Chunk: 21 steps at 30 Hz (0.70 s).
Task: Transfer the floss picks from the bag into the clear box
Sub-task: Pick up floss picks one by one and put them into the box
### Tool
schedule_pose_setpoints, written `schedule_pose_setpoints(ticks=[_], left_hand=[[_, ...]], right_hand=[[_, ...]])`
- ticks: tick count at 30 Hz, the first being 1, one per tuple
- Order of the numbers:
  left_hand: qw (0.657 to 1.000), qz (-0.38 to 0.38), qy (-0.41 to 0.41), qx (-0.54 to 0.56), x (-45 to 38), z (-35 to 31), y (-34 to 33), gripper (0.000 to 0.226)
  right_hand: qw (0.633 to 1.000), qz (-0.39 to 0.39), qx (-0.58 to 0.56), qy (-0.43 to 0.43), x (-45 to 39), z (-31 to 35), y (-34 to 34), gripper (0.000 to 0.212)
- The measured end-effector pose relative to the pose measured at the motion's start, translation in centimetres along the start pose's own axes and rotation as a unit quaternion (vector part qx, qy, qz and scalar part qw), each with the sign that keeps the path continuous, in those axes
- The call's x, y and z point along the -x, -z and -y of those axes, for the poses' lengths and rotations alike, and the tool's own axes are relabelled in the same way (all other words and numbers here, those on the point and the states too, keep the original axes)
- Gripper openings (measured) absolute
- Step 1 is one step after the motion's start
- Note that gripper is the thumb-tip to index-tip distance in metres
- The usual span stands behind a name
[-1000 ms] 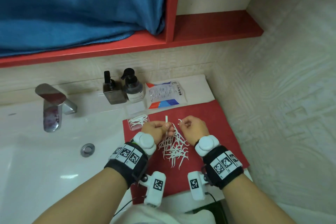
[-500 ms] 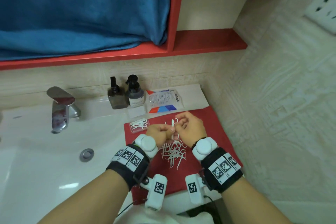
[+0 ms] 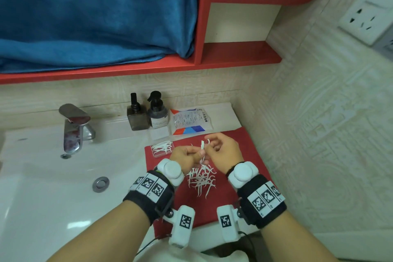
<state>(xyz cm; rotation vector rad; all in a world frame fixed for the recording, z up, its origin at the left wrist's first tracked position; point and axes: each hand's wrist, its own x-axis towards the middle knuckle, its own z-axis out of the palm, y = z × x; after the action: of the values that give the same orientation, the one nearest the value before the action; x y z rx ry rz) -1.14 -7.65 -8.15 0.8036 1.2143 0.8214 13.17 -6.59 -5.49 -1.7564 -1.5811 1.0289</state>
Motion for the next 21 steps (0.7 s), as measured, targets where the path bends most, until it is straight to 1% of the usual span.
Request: schedule_pose_setpoints(ticks=[4, 10, 14, 17, 21], left_hand=[[1.000, -0.001, 0.004, -0.012, -0.4, 0.5, 0.2, 0.008], [0.999, 0.005, 0.007, -0.046, -1.0, 1.1, 0.1, 0.011], [0.997, 0.017, 0.007, -0.074, -1.4, 1.3, 0.1, 0.016], [0.998, 0.020, 0.010, -0.064, -1.6, 1.5, -0.3, 0.017], [0.999, 0.021, 0.020, -0.015, -1.7, 1.3, -0.6, 0.018]], right_hand=[[0.999, 0.032, -0.038, -0.006, -0.8, -1.1, 0.5, 0.020], [0.996, 0.030, -0.082, 0.011, -1.5, -2.4, 0.4, 0.020], [0.990, 0.057, -0.128, -0.001, -1.6, -2.7, 0.8, 0.021], [0.987, 0.062, -0.150, 0.000, -1.5, -3.1, 1.2, 0.023], [0.984, 0.052, -0.167, 0.007, -1.5, -3.3, 1.6, 0.023]])
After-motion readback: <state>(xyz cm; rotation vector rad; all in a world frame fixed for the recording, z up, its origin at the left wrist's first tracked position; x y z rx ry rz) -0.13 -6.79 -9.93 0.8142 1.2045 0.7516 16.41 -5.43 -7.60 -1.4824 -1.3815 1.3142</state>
